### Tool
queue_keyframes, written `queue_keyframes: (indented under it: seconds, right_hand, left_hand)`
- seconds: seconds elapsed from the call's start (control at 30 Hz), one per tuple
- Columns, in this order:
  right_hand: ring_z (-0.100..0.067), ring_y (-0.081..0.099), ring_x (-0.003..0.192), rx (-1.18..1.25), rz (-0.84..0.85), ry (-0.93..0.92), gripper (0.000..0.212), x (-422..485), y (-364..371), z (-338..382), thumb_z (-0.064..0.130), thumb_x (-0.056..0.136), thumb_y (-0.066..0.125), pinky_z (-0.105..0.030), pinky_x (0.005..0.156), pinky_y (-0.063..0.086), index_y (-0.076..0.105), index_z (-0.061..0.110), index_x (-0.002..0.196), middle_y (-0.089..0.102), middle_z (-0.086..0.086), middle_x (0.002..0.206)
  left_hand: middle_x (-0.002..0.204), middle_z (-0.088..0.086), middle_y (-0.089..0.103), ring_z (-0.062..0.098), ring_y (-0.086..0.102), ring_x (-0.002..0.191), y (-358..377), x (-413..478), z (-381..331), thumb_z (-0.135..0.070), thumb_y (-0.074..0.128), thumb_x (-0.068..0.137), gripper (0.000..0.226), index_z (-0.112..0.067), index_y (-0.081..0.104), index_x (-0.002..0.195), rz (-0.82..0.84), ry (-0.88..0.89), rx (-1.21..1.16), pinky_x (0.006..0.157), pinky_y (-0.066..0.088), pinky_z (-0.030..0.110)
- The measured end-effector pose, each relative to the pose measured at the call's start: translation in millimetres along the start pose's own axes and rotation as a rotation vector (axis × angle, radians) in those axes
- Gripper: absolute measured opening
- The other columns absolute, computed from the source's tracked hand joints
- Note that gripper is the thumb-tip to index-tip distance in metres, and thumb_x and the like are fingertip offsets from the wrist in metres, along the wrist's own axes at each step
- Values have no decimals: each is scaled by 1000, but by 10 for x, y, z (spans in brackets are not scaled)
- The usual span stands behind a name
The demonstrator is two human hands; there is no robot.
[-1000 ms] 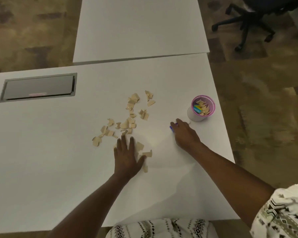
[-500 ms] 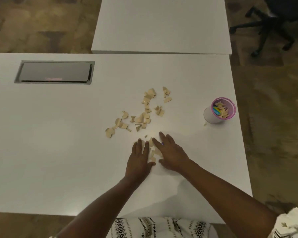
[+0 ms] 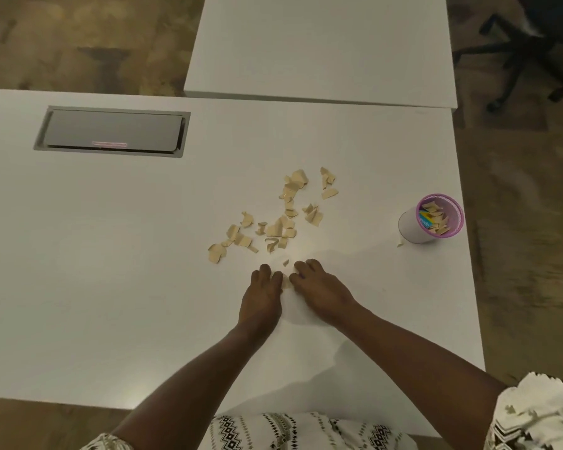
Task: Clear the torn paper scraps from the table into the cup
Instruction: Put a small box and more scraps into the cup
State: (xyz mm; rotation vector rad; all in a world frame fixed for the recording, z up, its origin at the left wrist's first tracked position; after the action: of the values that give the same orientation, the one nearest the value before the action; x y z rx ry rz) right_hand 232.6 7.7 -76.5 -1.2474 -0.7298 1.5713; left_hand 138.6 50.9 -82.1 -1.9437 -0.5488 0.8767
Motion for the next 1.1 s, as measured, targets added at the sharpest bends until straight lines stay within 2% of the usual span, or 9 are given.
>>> queue_keyframes:
  seconds: [0.2, 0.33, 0.4, 0.5, 0.6, 0.77, 0.87, 0.97, 1.1]
  right_hand:
    - [-32, 44, 114, 13, -18, 26, 27, 116, -70, -6, 12, 96, 41, -37, 61, 39, 54, 9, 120, 49, -11, 126]
    - [-32, 47, 107, 69, -69, 73, 29, 170, -137, -79, 10, 93, 46, -39, 65, 46, 57, 10, 121, 52, -10, 120]
    - [-30, 48, 104, 101, -124, 89, 25, 165, -174, -128, 12, 91, 52, -35, 66, 44, 58, 11, 115, 54, -9, 117]
    - [-25, 53, 96, 275, -262, 158, 17, 86, -275, -295, 13, 87, 61, -30, 67, 47, 63, 12, 103, 58, -6, 109]
    - [-19, 58, 90, 506, -374, 245, 20, -56, -383, -533, 15, 82, 71, -28, 77, 52, 67, 11, 102, 63, -4, 104]
    - [-8, 62, 90, 794, -484, 424, 20, -340, -522, -937, 16, 80, 75, -10, 81, 48, 70, 15, 99, 68, 5, 99]
    - [-8, 63, 93, 885, -526, 498, 18, -501, -615, -1147, 19, 83, 75, 0, 77, 42, 70, 17, 101, 69, 7, 102]
    - [-9, 64, 95, 908, -595, 535, 18, -677, -793, -1325, 19, 84, 75, -7, 80, 45, 70, 19, 101, 69, 7, 103]
    - [-11, 66, 97, 945, -689, 557, 19, -916, -1045, -1593, 18, 86, 74, -21, 85, 53, 70, 18, 104, 70, 5, 103]
  left_hand:
    - [102, 7, 49, 23, 47, 90, -78, 129, -23, -9, 48, 93, 11, -9, 55, 101, -22, 6, -44, 63, 44, 32]
    - [96, 5, 48, 22, 45, 87, -105, 206, -14, -9, 45, 93, 10, -10, 54, 95, -22, -20, -89, 65, 42, 33]
    - [89, 2, 46, 20, 43, 81, -130, 223, 5, -10, 43, 93, 11, -12, 53, 89, -41, -54, -141, 63, 36, 31]
    - [81, 4, 49, 22, 46, 73, -161, 250, 43, -6, 44, 90, 16, -12, 53, 78, -75, -131, -251, 59, 32, 31]
    - [75, 8, 54, 23, 50, 69, -180, 292, 81, 0, 49, 85, 18, -9, 55, 71, -97, -242, -379, 55, 34, 30]
    - [72, 8, 61, 24, 55, 70, -258, 356, 20, 0, 56, 81, 14, -4, 61, 69, -126, -325, -487, 63, 46, 35]
    - [69, 7, 62, 26, 58, 70, -339, 410, -122, -1, 58, 82, 16, -5, 60, 67, -142, -321, -532, 63, 47, 36]
    - [68, 3, 63, 22, 57, 70, -446, 495, -357, 2, 58, 81, 19, -9, 61, 66, -146, -286, -554, 62, 43, 30]
    - [83, 13, 73, 27, 67, 86, -547, 672, -740, 7, 55, 77, 8, 3, 61, 73, -123, -249, -669, 73, 55, 42]
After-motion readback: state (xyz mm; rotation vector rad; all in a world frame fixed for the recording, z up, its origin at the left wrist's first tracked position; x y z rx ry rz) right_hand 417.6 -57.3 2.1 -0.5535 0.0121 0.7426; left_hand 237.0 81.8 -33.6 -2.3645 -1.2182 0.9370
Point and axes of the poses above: each hand's wrist, its own x-axis towards the middle knuckle, its own y-axis out of the palm, z = x × y, the point moved 9 cm from there along x, towards the middle knuckle
